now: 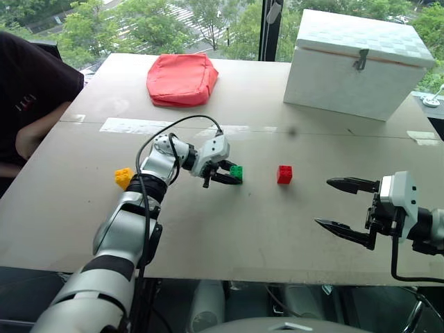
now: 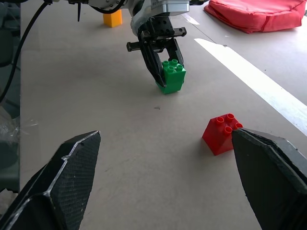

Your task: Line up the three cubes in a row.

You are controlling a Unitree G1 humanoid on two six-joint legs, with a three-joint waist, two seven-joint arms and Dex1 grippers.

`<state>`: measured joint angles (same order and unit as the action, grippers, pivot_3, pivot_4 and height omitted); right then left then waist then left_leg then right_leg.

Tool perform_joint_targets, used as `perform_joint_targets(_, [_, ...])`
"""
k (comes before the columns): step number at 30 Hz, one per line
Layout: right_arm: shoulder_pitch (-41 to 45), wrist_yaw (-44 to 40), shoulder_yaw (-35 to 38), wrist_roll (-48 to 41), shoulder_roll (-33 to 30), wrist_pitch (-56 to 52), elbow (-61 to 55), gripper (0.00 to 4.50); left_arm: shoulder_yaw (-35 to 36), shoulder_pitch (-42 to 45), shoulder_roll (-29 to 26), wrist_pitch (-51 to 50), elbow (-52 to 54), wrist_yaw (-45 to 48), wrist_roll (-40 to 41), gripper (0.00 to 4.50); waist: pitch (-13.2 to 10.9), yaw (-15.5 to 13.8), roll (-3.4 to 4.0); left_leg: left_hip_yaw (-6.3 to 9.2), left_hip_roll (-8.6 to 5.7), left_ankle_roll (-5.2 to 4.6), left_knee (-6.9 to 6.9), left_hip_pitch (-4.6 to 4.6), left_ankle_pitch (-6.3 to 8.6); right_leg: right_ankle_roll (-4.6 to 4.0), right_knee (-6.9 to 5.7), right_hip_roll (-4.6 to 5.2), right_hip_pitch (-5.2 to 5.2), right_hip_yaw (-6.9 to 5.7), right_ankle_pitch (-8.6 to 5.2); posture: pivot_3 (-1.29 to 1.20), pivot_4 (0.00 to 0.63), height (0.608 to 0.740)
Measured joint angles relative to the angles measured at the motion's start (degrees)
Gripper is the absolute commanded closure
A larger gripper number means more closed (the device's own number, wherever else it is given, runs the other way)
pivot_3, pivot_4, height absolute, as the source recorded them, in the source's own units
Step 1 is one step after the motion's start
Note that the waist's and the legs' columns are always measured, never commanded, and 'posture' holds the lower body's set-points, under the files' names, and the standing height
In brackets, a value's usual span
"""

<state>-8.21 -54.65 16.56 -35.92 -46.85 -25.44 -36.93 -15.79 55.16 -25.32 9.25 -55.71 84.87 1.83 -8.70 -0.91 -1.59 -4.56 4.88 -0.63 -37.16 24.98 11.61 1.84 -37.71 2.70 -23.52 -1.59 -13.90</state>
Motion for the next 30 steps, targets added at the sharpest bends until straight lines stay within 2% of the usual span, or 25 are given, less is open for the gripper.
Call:
perform_joint_targets(12, [-1.5, 1.6, 0.1, 0.2, 0.0, 0.0, -0.5, 0.0, 0.2, 4.4, 2.9, 4.7, -7.7, -2.9, -2.8, 3.19, 0.0, 0.0, -0.01, 0.08, -0.02, 0.0, -0.02, 0.05, 0.0, 0.0, 0.0, -0.01, 0.0, -0.04, 0.0, 0.0, 0.15, 0.74])
perform_joint_targets(14, [-1.8, 1.9, 0.1, 0.2, 0.0, -0.1, -0.6, 0.0, 0.6, 4.7, 3.3, 5.0, -8.7, -3.4, -2.9, 2.12, 0.0, 0.1, -0.01, 0.08, -0.02, 0.0, -0.02, 0.05, 0.0, 0.01, 0.0, -0.01, 0.0, -0.04, 0.0, 0.0, 0.15, 0.74])
perform_joint_targets(15, [-1.9, 2.0, 0.1, 0.2, 0.0, -0.1, -0.7, 0.0, 0.7, 4.8, 3.4, 5.0, -9.0, -3.5, -3.0, 1.93, 0.0, 0.1, -0.01, 0.08, -0.02, 0.0, -0.02, 0.05, 0.0, 0.01, 0.0, -0.01, 0.0, -0.04, 0.0, 0.0, 0.15, 0.74])
perform_joint_targets(17, [-2.3, 2.2, 0.1, 0.2, 0.0, -0.1, -0.8, 0.0, 1.2, 5.0, 3.6, 5.1, -10.0, -3.7, -3.1, 1.08, 0.0, 0.1, -0.02, 0.09, -0.02, 0.0, -0.02, 0.05, 0.0, 0.0, -0.01, -0.01, 0.0, -0.05, 0.0, 0.0, 0.15, 0.74])
perform_joint_targets(18, [-2.5, 2.4, 0.2, 0.2, 0.0, -0.1, -0.8, 0.0, 1.8, 5.0, 3.6, 5.1, -10.2, -3.6, -3.0, 0.49, 0.0, 0.1, -0.02, 0.09, -0.02, 0.0, -0.02, 0.05, 0.0, 0.0, -0.01, -0.01, 0.0, -0.05, 0.0, 0.0, 0.15, 0.74])
perform_joint_targets(19, [-2.7, 2.5, 0.2, 0.3, 0.0, -0.1, -0.8, 0.0, 2.0, 5.1, 3.6, 5.1, -10.2, -3.5, -3.0, 0.3, 0.0, 0.1, -0.02, 0.1, -0.02, 0.0, -0.02, 0.05, 0.0, 0.0, -0.01, -0.01, 0.0, -0.06, 0.01, 0.0, 0.15, 0.74])
perform_joint_targets(25, [-3.3, 2.6, 0.2, 0.2, 0.0, 0.1, -0.8, 0.0, 5.9, 4.3, 0.0, 2.3, -5.7, 0.8, -0.4, 0.3, 0.0, 0.3, -0.04, 0.11, -0.01, 0.0, -0.01, 0.04, 0.0, 0.0, -0.03, -0.02, -0.01, -0.05, 0.0, 0.0, 0.15, 0.74])
perform_joint_targets(27, [-2.6, 2.4, 0.1, 0.2, 0.1, 0.5, -0.7, 0.0, 8.2, 0.8, -3.2, -1.6, 1.0, 1.5, 2.0, 0.3, 0.0, 0.5, -0.03, 0.1, -0.01, 0.0, 0.01, 0.01, 0.0, 0.0, -0.06, -0.02, -0.01, 0.0, 0.0, 0.0, 0.15, 0.74])
perform_joint_targets(30, [-0.3, 1.4, -0.9, 0.2, 0.2, 1.2, 0.3, 0.0, 13.3, -9.1, -9.6, -12.3, 16.4, 0.2, 6.9, 0.3, 0.0, 1.5, -0.05, 0.17, 0.05, 0.01, 0.03, -0.02, 0.0, 0.0, -0.11, -0.03, -0.02, 0.0, 0.0, 0.0, 0.15, 0.74])
